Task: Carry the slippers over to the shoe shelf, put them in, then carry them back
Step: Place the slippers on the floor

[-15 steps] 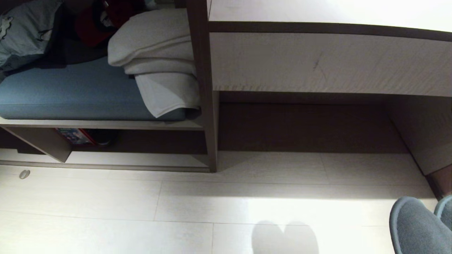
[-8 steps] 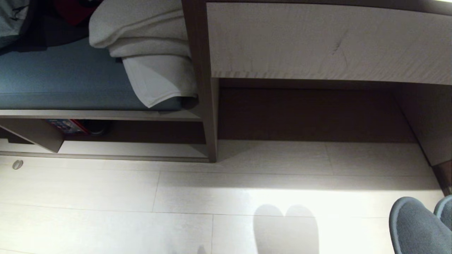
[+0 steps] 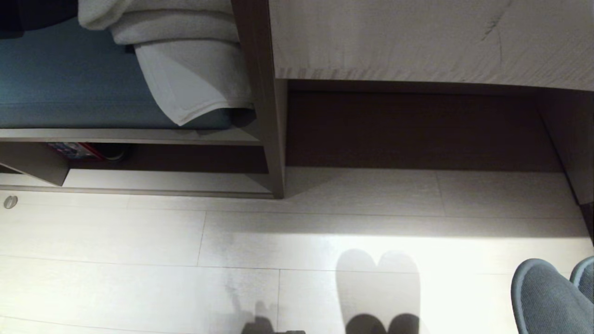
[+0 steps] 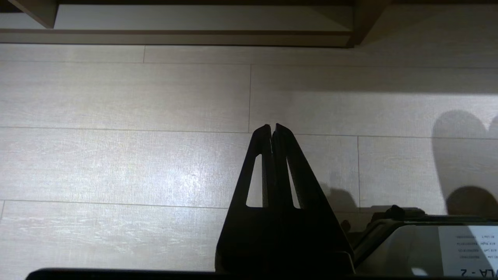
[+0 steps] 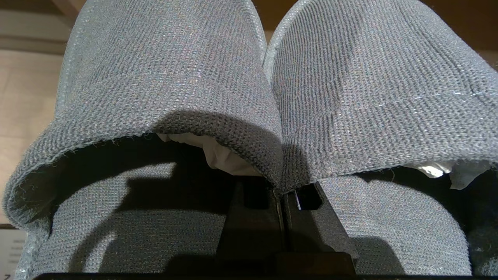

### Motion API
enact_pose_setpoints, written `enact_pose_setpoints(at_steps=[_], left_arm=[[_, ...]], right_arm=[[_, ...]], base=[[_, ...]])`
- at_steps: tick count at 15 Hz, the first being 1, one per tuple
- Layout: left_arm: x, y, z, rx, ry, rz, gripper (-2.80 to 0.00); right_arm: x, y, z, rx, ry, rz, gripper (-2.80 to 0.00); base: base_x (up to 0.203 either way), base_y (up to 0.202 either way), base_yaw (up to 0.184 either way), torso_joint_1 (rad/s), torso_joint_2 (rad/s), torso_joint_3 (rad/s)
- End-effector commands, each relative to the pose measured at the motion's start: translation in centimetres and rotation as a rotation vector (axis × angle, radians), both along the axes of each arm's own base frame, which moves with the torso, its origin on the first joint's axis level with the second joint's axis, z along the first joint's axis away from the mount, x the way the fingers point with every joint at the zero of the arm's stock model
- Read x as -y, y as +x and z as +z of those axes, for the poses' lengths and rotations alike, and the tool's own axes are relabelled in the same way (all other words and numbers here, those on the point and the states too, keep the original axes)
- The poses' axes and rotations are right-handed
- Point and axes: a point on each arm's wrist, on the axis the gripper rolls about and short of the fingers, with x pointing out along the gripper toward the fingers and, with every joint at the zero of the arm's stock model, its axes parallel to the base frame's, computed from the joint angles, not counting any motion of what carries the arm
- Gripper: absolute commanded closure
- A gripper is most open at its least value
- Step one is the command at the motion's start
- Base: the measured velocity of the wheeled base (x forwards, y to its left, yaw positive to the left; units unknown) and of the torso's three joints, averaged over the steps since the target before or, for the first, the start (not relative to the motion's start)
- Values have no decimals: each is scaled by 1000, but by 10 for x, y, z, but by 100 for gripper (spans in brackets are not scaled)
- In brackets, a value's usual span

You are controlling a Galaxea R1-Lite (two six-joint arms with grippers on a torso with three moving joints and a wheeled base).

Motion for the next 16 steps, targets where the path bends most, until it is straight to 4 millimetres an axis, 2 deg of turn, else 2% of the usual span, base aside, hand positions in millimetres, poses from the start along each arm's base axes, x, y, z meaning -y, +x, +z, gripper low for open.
enact_pose_setpoints(at_steps=[1,16], left_arm=[[0,0,0,-1,-1,0,0],[0,0,0,-2,-1,0,0]], right_arm=[[0,0,0,-1,-1,0,0],[0,0,0,-1,-1,0,0]], base=[[0,0,0,0,7,-203],[0,0,0,2,4,-199]])
